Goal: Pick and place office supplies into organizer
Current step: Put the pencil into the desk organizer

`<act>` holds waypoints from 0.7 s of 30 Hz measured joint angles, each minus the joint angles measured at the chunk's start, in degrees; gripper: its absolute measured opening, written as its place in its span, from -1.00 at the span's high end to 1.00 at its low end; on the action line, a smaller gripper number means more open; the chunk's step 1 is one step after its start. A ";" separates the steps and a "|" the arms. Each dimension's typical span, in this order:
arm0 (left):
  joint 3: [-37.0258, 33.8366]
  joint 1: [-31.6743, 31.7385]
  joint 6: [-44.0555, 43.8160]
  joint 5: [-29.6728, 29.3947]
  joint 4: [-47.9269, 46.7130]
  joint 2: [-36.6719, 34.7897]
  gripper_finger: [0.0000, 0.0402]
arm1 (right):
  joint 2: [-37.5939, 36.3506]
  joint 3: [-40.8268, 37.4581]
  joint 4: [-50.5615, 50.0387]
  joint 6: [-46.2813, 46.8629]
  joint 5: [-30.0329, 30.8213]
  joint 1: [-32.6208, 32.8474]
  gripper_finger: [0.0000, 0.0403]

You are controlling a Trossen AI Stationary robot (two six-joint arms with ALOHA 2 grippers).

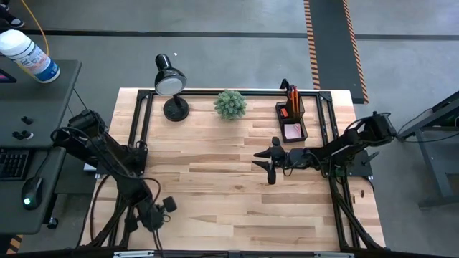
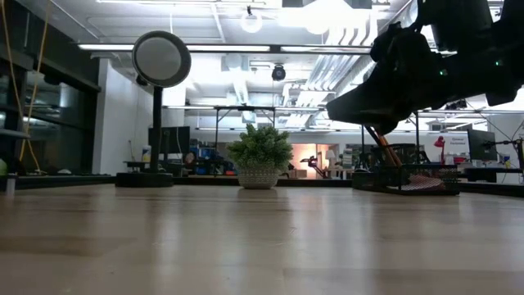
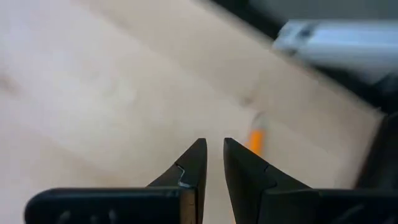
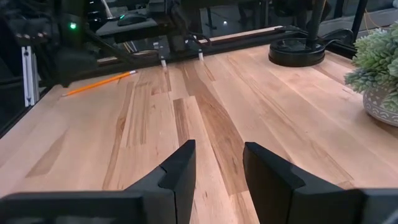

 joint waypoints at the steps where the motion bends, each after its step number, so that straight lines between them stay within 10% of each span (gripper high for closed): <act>1: -0.01 -0.36 0.11 -1.80 -1.38 0.00 0.78 | 0.00 0.00 -0.02 0.00 0.00 0.00 0.39; 21: -7.94 -5.47 -1.63 -13.80 0.99 -11.87 0.78 | 0.00 -0.04 -0.07 0.00 0.68 -0.01 0.39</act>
